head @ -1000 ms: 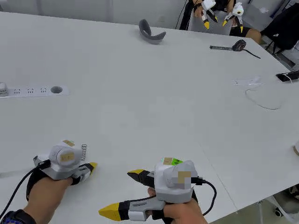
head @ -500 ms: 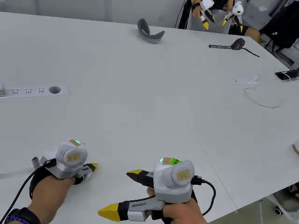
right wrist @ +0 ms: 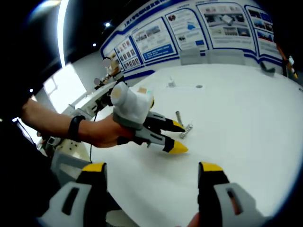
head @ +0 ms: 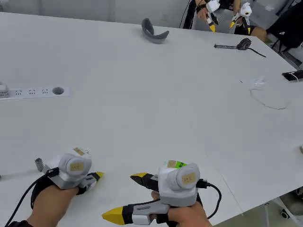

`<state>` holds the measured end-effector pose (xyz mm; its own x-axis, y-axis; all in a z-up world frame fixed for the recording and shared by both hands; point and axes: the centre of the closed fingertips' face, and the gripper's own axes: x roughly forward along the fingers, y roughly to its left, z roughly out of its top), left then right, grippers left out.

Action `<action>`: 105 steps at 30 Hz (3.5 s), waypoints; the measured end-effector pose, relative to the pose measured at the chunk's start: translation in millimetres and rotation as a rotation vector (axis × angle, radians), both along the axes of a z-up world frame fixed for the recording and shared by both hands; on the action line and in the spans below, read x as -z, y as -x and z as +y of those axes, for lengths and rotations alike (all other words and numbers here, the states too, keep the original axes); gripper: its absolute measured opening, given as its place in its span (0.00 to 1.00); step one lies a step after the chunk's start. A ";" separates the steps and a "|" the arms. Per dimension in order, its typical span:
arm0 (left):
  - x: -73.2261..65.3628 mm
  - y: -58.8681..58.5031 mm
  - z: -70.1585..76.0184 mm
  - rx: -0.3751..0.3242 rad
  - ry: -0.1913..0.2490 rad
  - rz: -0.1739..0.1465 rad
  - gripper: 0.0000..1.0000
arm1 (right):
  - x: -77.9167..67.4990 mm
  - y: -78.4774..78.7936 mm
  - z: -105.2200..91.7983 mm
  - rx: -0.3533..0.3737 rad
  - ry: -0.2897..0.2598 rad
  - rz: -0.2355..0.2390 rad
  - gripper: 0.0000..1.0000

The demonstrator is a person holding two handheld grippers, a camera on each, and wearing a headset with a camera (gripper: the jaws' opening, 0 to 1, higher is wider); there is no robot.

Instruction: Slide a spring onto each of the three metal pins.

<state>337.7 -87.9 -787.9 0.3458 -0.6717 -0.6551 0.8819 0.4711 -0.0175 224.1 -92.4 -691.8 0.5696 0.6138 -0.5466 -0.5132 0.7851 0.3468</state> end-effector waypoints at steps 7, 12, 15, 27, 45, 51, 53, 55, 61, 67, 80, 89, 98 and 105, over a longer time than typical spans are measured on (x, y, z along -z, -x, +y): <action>9.3 13.9 19.6 0.001 -0.029 0.016 0.39 | 0.2 0.4 2.4 -0.004 -0.001 -0.001 0.80; 5.6 9.4 28.4 -0.048 -0.009 0.014 0.38 | 0.4 1.1 3.4 -0.005 -0.004 -0.001 0.80; 4.3 -4.4 32.6 -0.155 0.029 0.040 0.37 | 1.2 1.9 4.3 -0.011 0.000 0.002 0.80; 10.7 -23.8 27.4 -0.259 0.064 0.082 0.31 | 0.2 0.1 2.2 -0.009 -0.003 0.001 0.80; 14.5 -30.2 41.4 -0.261 0.015 0.040 0.11 | 2.8 0.9 7.6 -0.022 -0.003 0.008 0.80; 14.0 -23.7 47.0 -0.251 0.007 0.037 0.11 | 1.9 1.1 7.4 -0.024 -0.003 0.007 0.80; 14.5 -21.1 50.6 -0.240 0.004 0.035 0.11 | 1.8 1.2 7.5 -0.026 -0.001 0.007 0.80; 14.6 -18.1 53.9 -0.221 -0.004 0.030 0.11 | 1.1 1.2 8.4 -0.027 -0.001 0.006 0.80; 15.9 -17.7 64.3 -0.226 -0.014 0.029 0.12 | 2.1 1.4 11.8 -0.034 -0.001 0.009 0.80; 15.5 -22.0 61.7 -0.234 -0.013 0.024 0.15 | 1.2 1.0 15.4 -0.042 -0.003 0.008 0.80; 13.7 -12.4 71.0 -0.213 -0.019 0.034 0.10 | 0.6 0.7 18.6 -0.035 -0.017 0.018 0.79; 12.3 0.0 91.7 -0.237 0.001 0.062 0.10 | 3.0 0.8 27.3 -0.044 -0.022 0.024 0.79; 8.0 17.4 116.2 -0.246 0.016 0.078 0.10 | 2.8 -1.2 38.5 -0.046 -0.055 0.036 0.76; 4.3 28.2 138.3 -0.274 0.022 0.087 0.10 | 2.8 -2.4 53.1 -0.070 -0.072 0.046 0.74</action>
<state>309.5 50.4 -792.2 0.4592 -0.5756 -0.6767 0.7168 0.6900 -0.1006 226.5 -39.2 -694.6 0.4991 0.6896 -0.5247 -0.5481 0.7202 0.4253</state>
